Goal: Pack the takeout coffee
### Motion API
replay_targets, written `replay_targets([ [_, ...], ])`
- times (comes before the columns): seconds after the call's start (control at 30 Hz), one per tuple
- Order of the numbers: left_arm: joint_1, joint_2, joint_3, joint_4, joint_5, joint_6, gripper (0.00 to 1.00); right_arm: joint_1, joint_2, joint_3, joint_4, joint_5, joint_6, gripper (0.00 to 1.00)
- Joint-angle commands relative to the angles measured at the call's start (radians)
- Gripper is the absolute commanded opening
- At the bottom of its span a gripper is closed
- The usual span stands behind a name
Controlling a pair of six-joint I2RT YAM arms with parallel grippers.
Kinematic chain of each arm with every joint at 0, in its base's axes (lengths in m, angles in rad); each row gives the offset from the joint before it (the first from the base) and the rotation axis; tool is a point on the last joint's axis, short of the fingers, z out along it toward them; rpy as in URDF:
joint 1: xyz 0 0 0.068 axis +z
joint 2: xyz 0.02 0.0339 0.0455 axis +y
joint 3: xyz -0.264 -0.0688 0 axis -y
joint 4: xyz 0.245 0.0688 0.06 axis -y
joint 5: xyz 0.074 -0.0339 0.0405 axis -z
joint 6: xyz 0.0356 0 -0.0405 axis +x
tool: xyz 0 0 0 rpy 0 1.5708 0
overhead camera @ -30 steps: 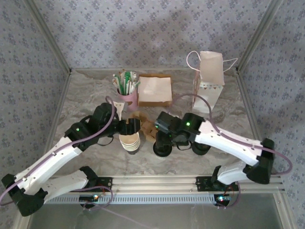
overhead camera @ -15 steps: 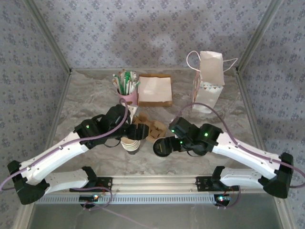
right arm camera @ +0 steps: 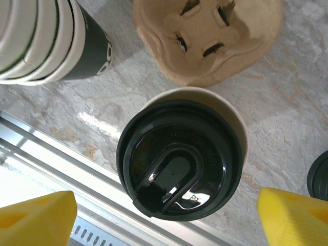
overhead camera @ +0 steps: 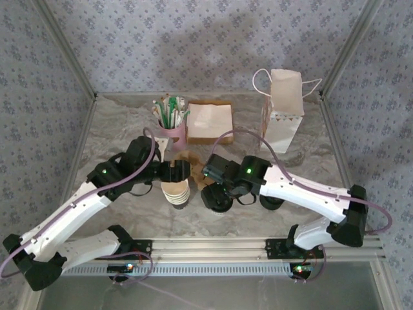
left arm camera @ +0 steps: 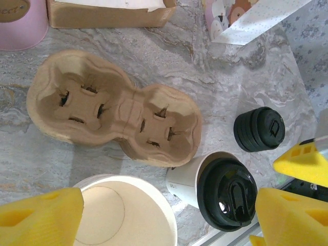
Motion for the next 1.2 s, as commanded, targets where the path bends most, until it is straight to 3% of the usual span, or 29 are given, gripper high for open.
replay_targets([
  [0.0, 0.026, -0.031, -0.017, -0.011, 0.04, 0.015, 0.88, 0.009, 0.033, 0.038, -0.064, 0.016, -0.016, 0.93],
  [0.23, 0.073, -0.05, -0.046, -0.002, 0.073, 0.018, 0.88, 0.019, 0.081, 0.065, -0.081, 0.019, -0.021, 0.93],
  [1.17, 0.097, -0.074, -0.071, 0.018, 0.095, 0.013, 0.88, 0.025, 0.189, 0.099, -0.135, 0.026, -0.017, 0.91],
])
